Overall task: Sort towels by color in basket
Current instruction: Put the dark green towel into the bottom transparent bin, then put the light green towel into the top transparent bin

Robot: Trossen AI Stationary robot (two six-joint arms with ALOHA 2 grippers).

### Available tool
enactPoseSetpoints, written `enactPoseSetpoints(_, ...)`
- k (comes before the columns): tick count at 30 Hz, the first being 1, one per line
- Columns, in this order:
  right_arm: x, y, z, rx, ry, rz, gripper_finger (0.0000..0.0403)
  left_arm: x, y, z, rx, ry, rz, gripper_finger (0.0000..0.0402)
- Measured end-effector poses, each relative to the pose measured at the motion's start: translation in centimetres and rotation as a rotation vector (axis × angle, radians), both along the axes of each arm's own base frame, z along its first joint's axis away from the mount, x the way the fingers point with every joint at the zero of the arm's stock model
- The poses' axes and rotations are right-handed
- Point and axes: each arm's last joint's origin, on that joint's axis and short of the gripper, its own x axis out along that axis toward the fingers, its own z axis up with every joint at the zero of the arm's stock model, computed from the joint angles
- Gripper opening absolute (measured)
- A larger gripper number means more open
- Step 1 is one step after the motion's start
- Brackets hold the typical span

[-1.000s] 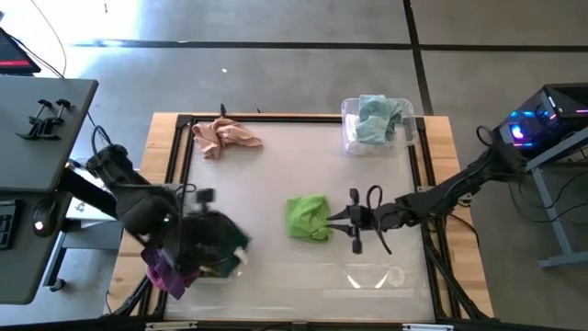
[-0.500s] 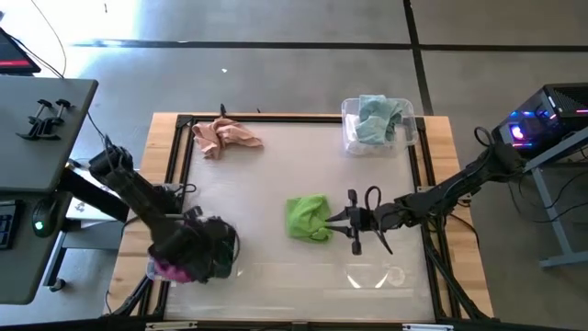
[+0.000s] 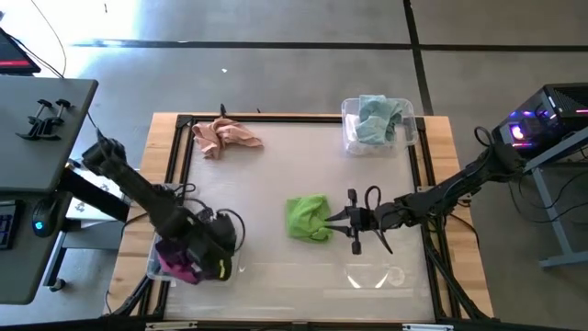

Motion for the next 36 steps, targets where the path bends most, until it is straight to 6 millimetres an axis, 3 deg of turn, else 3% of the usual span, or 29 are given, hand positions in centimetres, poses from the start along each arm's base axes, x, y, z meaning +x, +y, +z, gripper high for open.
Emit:
enactPoseSetpoints(5,0.0,0.1,-0.1,0.011,0.011,0.044,0.0077,-0.9,0.8,3.8,-0.140,-0.121,0.019,0.0177)
enactPoseSetpoints(9,0.0,0.0,-0.2,0.013,0.023,0.044,0.0106,-1.6,1.2,6.4,-0.208,-0.228,-0.024,0.0177)
enactPoseSetpoints(12,0.3,-0.4,-0.3,0.035,0.033,0.086,0.0147,-1.7,1.4,7.4,-0.135,-0.355,-0.086,0.0174)
enactPoseSetpoints(15,1.0,-0.9,-1.0,0.088,0.058,0.130,0.0196,-1.3,1.4,7.8,0.050,-0.475,-0.145,0.0173)
enactPoseSetpoints(19,2.4,-2.2,-3.4,0.082,0.121,0.075,0.0250,0.1,0.7,6.4,0.172,-0.558,-0.288,0.0173)
enactPoseSetpoints(23,3.8,-4.0,-5.7,0.051,0.149,0.018,0.0271,1.7,0.1,3.8,0.136,-0.680,-0.430,0.0172)
enactPoseSetpoints(30,5.5,-5.9,-9.6,0.067,0.178,0.117,0.0261,3.2,1.7,-0.1,0.297,-0.988,-0.495,0.0172)
enactPoseSetpoints(36,7.1,-6.2,-11.8,0.087,0.310,0.100,0.0220,3.7,4.0,-0.2,0.498,-1.074,-0.390,0.0172)
